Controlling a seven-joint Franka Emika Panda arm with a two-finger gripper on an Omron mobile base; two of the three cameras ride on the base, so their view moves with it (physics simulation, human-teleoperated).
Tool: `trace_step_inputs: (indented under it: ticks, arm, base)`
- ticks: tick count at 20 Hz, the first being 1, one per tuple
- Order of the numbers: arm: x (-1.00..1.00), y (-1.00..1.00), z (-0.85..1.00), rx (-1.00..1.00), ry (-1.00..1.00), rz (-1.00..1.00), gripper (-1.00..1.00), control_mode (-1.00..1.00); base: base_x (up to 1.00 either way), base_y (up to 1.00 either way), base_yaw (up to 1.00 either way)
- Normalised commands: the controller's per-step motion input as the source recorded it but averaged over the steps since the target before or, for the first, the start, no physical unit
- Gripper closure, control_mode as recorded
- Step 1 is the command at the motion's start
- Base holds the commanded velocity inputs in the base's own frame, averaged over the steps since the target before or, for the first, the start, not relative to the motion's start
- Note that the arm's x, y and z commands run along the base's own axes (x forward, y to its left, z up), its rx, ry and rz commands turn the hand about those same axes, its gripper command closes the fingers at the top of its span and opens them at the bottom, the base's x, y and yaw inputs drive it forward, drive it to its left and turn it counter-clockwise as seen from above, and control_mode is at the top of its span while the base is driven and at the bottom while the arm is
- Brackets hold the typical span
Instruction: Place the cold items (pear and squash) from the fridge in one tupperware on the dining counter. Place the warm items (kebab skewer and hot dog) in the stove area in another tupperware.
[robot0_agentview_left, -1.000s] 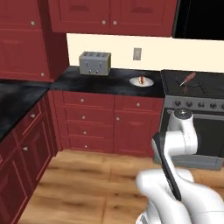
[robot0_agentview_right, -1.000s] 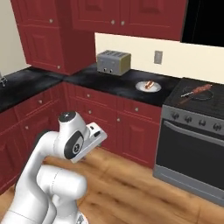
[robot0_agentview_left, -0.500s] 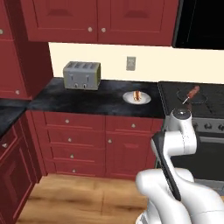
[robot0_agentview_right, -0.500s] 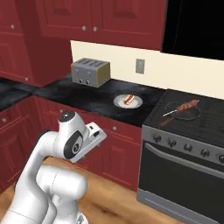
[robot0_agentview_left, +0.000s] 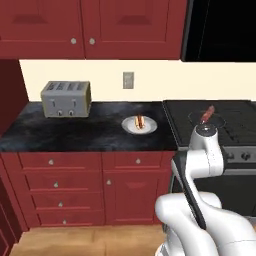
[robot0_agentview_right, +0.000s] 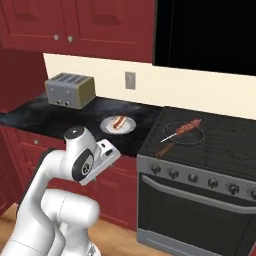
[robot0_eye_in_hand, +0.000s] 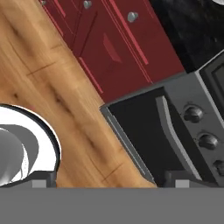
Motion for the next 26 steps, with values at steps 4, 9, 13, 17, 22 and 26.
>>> trace_step_inputs:
  ticks: [4,9,13,17,22,26]
  arm:
    - [0.0,0.0,0.0,0.0,0.0,0.0,-1.0,1.0]
    - [0.0,0.0,0.0,0.0,0.0,0.0,-1.0,1.0]
    - [0.0,0.0,0.0,0.0,0.0,0.0,-1.0,1.0]
    - [0.0,0.0,0.0,0.0,0.0,0.0,-1.0,1.0]
    - [0.11,0.0,0.0,0.03,0.0,-0.11,-1.0,-1.0]
    - [0.15,-0.16,0.0,0.24,-0.16,-0.54,-1.0,-1.0]
  base:
    - [0.73,0.0,-0.24]
    - [0.55,0.13,-0.2]
    - [0.64,0.32,-0.2]
    - [0.61,0.32,-0.2]
    - [0.26,0.08,-0.11]
    - [0.0,0.0,0.0]
